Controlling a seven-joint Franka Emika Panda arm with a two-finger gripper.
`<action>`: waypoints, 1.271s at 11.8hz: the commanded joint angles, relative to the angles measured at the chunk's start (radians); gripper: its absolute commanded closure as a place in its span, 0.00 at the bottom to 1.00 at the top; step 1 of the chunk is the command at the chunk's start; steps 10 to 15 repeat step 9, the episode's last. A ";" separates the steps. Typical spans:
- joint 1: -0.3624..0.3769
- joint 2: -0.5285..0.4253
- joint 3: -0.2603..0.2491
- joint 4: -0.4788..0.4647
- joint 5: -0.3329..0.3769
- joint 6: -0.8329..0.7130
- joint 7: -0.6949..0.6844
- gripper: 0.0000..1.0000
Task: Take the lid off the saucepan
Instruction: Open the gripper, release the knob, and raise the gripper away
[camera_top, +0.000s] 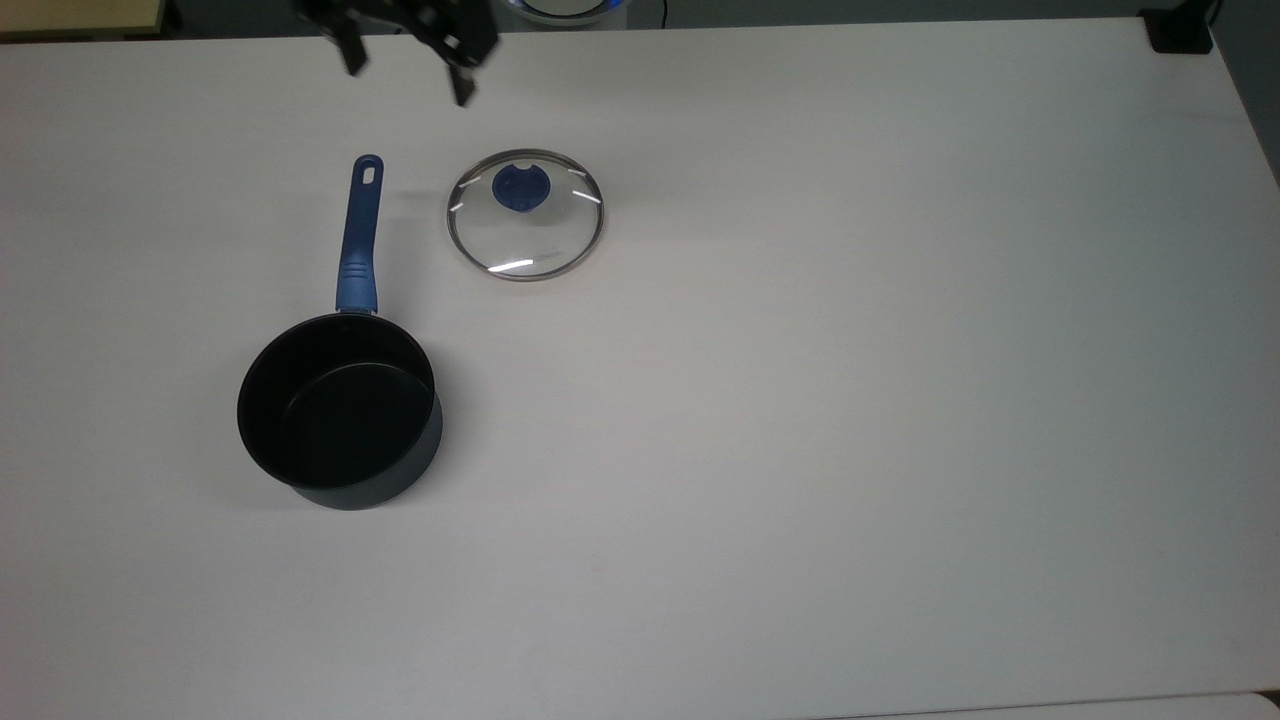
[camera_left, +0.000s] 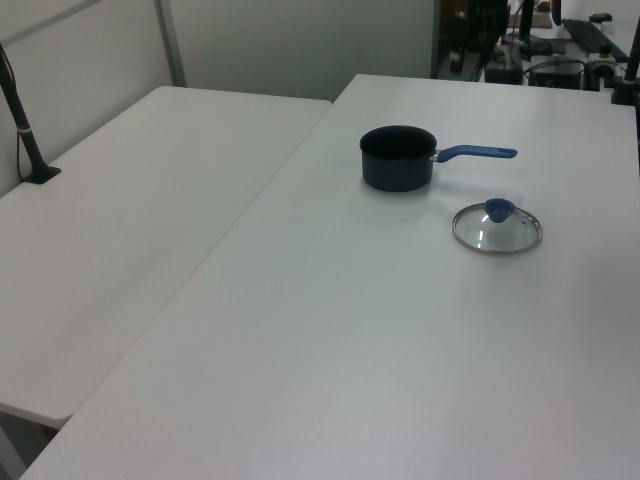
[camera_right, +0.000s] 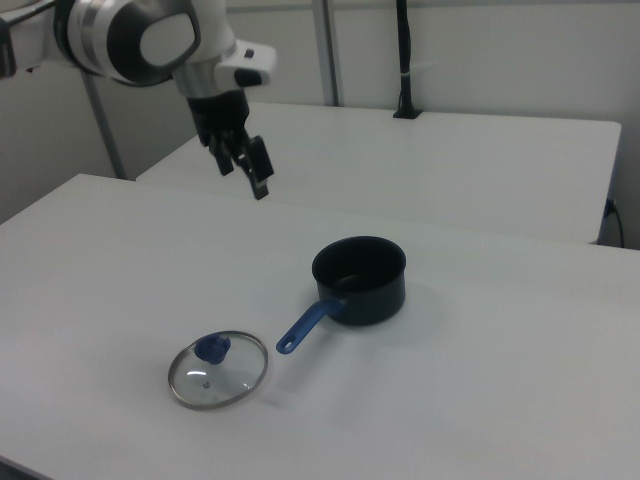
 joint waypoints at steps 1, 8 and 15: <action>0.092 0.011 -0.100 0.083 -0.030 -0.059 -0.123 0.00; 0.090 0.010 -0.091 0.095 -0.089 -0.102 -0.260 0.00; 0.090 0.010 -0.093 0.097 -0.090 -0.104 -0.262 0.00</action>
